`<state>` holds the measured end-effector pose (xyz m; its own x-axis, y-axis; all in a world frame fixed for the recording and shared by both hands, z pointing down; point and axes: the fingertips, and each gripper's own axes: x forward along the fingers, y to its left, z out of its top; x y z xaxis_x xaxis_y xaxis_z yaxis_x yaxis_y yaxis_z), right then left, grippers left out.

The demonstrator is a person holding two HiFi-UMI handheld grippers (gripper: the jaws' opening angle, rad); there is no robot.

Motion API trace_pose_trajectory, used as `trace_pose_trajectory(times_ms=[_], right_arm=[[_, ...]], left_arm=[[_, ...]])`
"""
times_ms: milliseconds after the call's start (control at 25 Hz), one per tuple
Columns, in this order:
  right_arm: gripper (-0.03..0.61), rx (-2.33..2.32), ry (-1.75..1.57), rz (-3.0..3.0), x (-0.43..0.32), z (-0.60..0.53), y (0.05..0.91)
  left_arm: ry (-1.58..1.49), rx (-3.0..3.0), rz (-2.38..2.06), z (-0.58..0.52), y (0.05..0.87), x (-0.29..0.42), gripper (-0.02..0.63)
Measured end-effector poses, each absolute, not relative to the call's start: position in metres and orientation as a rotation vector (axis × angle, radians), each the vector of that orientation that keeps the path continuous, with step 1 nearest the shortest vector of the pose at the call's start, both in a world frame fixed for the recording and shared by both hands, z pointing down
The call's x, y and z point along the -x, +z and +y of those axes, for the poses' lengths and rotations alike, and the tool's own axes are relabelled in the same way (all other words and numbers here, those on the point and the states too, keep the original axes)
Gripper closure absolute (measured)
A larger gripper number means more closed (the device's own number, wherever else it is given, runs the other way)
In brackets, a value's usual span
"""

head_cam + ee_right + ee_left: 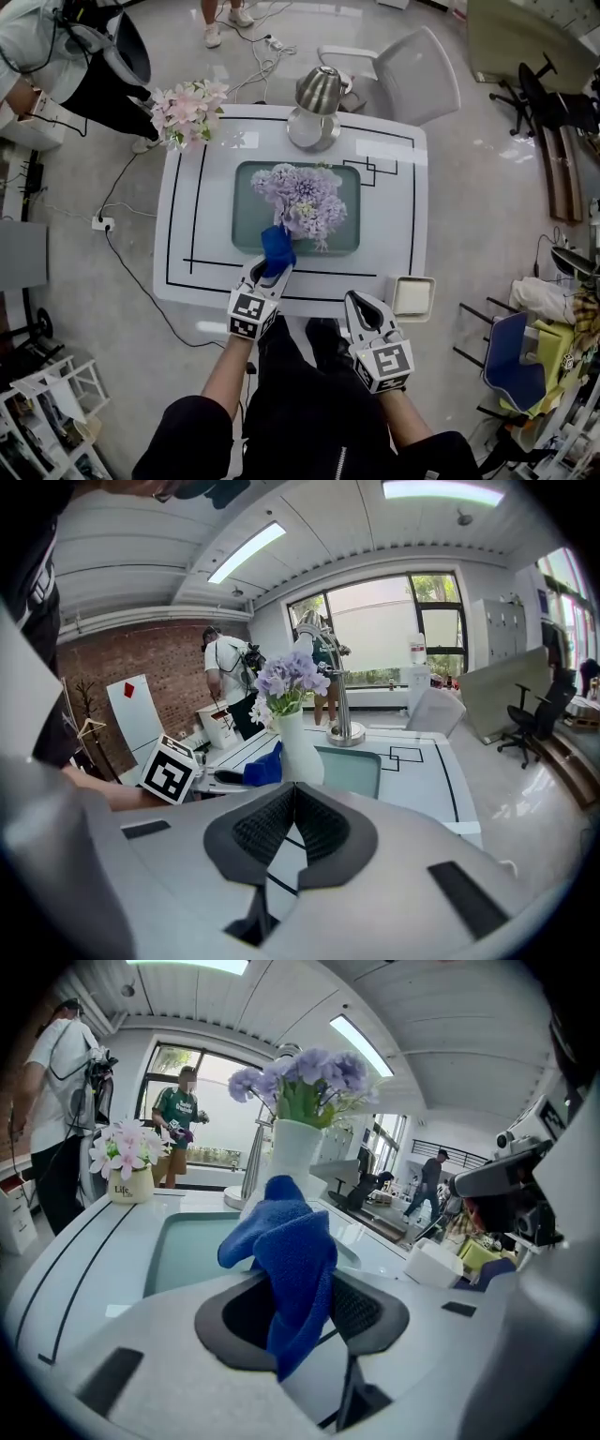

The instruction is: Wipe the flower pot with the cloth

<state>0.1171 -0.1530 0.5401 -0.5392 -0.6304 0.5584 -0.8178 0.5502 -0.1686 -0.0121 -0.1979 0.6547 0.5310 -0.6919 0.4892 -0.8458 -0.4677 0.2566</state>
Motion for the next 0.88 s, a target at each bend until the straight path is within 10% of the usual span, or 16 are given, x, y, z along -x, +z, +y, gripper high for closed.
trace_pose_trajectory(times_ms=[880], right_arm=[[0.571, -1.215, 0.639, -2.383, -0.205, -0.148, 0.543]], left_arm=[[0.147, -2.087, -1.513, -0.282, 0.620, -0.084, 0.457]])
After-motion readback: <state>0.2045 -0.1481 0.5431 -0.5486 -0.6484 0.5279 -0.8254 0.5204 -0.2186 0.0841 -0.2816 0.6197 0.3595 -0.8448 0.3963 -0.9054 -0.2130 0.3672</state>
